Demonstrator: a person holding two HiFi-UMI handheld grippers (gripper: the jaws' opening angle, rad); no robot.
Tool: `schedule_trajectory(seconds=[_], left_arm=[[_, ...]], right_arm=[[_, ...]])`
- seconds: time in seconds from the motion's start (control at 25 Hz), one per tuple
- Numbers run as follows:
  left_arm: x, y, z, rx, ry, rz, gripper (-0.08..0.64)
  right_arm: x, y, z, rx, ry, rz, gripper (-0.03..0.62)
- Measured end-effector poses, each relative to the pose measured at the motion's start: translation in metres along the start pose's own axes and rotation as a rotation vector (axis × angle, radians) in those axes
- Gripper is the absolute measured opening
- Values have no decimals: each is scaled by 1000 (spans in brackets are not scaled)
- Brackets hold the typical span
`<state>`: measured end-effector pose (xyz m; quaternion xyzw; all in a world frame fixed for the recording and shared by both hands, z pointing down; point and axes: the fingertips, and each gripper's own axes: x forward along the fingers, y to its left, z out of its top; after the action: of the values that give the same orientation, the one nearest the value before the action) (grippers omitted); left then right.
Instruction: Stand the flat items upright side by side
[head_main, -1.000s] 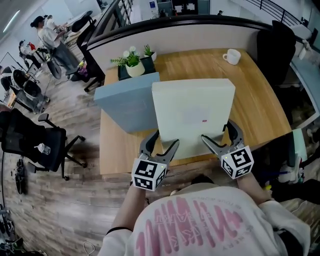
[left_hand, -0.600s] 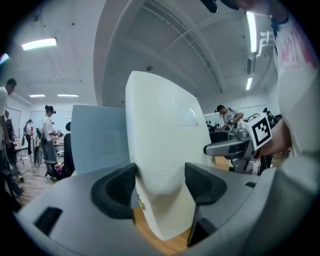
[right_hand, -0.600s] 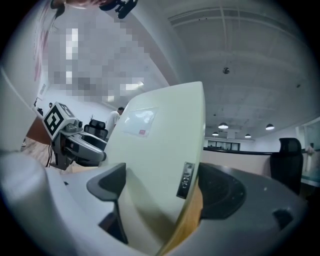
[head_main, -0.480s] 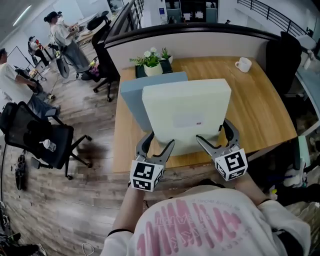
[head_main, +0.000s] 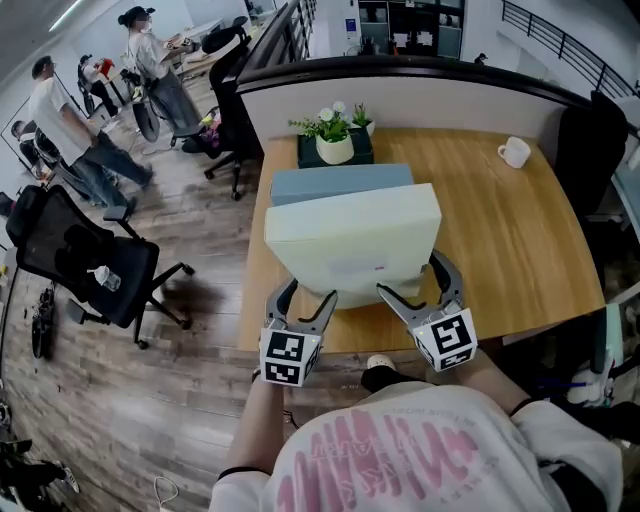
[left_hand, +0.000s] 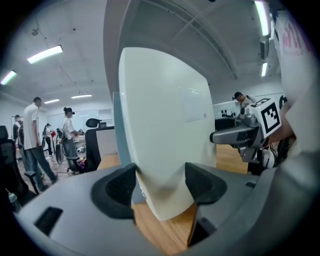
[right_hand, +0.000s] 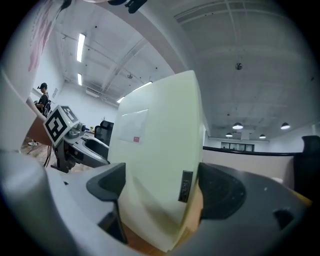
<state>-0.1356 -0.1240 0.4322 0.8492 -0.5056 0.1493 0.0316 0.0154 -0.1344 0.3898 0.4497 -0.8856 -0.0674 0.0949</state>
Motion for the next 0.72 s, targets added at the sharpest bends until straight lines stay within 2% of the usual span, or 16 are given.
schedule_trajectory(seconds=[0.4,0.72], left_arm=[[24,23,-14,-56,52,30,302],[30,37,-13,3,64,23,304]], right_arm=[[31,-3,-27,63,50,43,447],[39,2,-36,74,73,61,446]])
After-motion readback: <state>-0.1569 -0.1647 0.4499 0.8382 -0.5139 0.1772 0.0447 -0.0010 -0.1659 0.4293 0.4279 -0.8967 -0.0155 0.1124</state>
